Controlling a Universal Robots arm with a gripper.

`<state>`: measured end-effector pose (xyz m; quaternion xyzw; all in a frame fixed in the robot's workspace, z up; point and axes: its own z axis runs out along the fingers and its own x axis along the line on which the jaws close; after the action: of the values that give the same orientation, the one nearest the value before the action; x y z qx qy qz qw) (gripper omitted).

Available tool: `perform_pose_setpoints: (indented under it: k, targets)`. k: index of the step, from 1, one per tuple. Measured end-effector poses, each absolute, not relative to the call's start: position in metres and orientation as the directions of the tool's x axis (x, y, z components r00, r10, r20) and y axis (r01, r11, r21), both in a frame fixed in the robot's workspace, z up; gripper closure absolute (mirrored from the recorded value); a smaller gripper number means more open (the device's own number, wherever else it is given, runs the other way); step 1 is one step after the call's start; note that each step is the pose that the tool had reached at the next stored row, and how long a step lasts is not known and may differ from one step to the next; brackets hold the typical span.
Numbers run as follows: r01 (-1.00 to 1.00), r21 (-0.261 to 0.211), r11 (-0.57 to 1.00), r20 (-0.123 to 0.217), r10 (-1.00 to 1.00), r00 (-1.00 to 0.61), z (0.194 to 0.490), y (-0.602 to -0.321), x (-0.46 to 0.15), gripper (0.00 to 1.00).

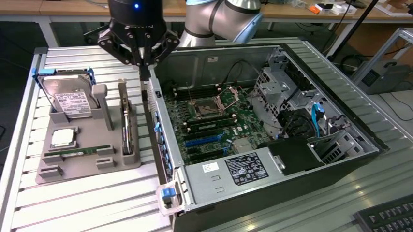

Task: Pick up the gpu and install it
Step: 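Reach for the gpu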

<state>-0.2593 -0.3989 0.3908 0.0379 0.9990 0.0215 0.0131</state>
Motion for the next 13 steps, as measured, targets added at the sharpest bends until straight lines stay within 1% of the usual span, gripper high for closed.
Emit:
perform_pose_setpoints:
  k: [13]
  targets:
    - [0.075, 0.044, 0.996, -0.025, 0.076, -0.997, 0.3903, -0.3989, -0.2675, 0.89]
